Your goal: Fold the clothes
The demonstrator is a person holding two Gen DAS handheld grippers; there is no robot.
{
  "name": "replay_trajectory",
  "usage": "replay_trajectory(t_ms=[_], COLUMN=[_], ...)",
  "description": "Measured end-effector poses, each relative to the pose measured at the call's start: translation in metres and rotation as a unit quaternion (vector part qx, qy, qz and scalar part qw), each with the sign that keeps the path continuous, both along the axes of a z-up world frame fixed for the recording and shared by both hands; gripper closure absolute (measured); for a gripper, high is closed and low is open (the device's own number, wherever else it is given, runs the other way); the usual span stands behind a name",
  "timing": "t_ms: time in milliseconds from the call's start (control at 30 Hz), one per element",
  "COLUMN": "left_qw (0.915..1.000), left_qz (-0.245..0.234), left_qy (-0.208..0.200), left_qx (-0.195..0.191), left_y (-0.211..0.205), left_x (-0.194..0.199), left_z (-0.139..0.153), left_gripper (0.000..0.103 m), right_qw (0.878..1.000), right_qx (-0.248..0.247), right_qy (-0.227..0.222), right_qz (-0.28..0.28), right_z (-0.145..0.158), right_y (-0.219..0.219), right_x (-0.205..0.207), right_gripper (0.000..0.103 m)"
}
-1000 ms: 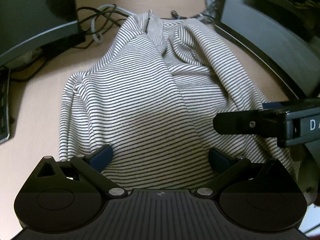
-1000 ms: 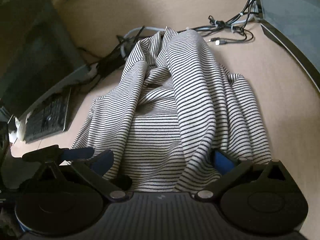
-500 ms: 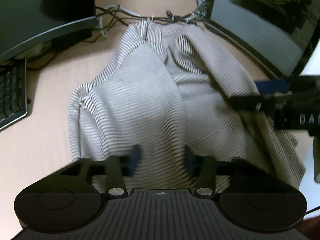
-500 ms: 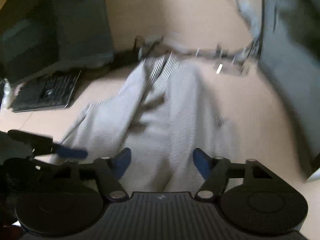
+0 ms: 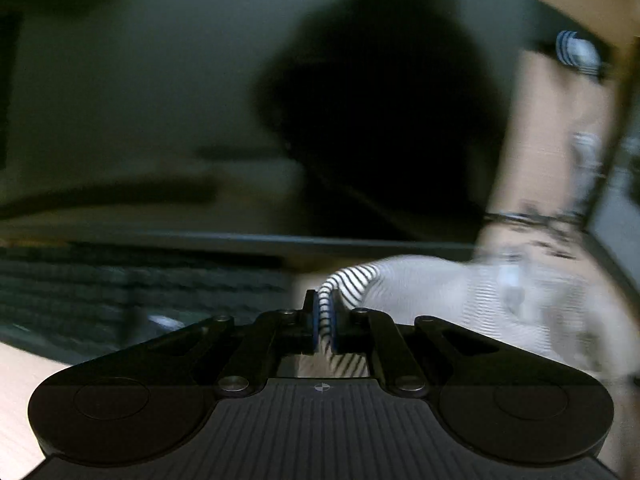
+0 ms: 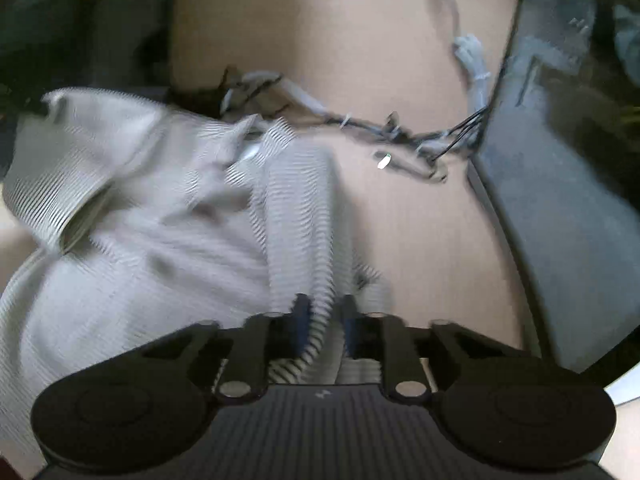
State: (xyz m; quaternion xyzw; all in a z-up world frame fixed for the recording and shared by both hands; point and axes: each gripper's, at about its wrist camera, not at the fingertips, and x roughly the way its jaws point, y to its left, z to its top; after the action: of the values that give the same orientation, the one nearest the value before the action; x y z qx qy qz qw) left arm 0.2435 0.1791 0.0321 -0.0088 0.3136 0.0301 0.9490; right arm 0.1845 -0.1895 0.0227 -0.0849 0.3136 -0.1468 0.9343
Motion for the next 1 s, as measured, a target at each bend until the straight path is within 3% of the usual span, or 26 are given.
replay_trajectory(t_ms=[133,233,267,300,367,433,500,567,633,667,767,900,967,1000], left_qw=[0.9989,0.9992,0.9993,0.9994,0.9988,0.9968,0.992,0.9842,0.9769,0.9749,0.971,0.9664,0.9651,0.9653], left_qz=[0.045,0.034,0.021,0.006,-0.027,-0.059,-0.093,-0.131,-0.166,-0.18,-0.202,-0.204,-0.19,-0.19], left_qy=[-0.003,-0.003,-0.004,-0.003,0.0,0.006,0.015,0.02,0.022,0.024,0.055,0.103,0.134,0.13], left_qx=[0.012,-0.022,-0.031,-0.035,-0.041,-0.054,-0.085,-0.117,-0.133,-0.128,-0.116,-0.118,-0.122,-0.124], left_y=[0.03,0.033,0.028,0.021,-0.004,-0.029,-0.056,-0.081,-0.106,-0.119,-0.139,-0.14,-0.136,-0.133], left_x=[0.006,0.0,-0.003,-0.003,-0.002,-0.001,0.0,-0.002,-0.004,-0.009,-0.021,-0.023,-0.021,-0.022], left_z=[-0.001,0.004,0.006,0.007,0.006,0.004,0.0,-0.009,-0.021,-0.028,-0.044,-0.061,-0.072,-0.075], left_gripper=[0.098,0.094,0.087,0.076,0.066,0.056,0.032,0.017,0.009,0.008,0.008,0.009,0.012,0.012], right_qw=[0.999,0.999,0.999,0.998,0.993,0.987,0.986,0.985,0.981,0.979,0.979,0.989,0.992,0.993], right_qx=[-0.041,-0.01,0.016,0.043,0.097,0.132,0.127,0.112,0.118,0.121,0.089,-0.004,-0.016,-0.021], right_qy=[-0.007,-0.024,-0.031,-0.03,-0.019,0.005,0.033,0.066,0.093,0.103,0.098,0.048,0.046,0.056], right_qz=[-0.031,-0.019,0.003,0.022,0.06,0.087,0.1,0.11,0.122,0.129,0.155,0.143,0.114,0.1], right_z=[0.003,0.021,0.027,0.03,0.028,0.017,0.002,-0.017,-0.031,-0.036,-0.03,0.0,0.001,-0.005], right_y=[-0.014,-0.024,-0.024,-0.022,-0.014,-0.002,0.01,0.017,0.016,0.014,0.013,0.003,-0.013,-0.019], right_x=[0.013,0.022,0.024,0.03,0.043,0.059,0.074,0.086,0.091,0.093,0.094,0.101,0.115,0.121], right_gripper=[0.101,0.098,0.087,0.066,0.043,0.04,0.031,0.03,0.036,0.062,0.092,0.093,0.093,0.093])
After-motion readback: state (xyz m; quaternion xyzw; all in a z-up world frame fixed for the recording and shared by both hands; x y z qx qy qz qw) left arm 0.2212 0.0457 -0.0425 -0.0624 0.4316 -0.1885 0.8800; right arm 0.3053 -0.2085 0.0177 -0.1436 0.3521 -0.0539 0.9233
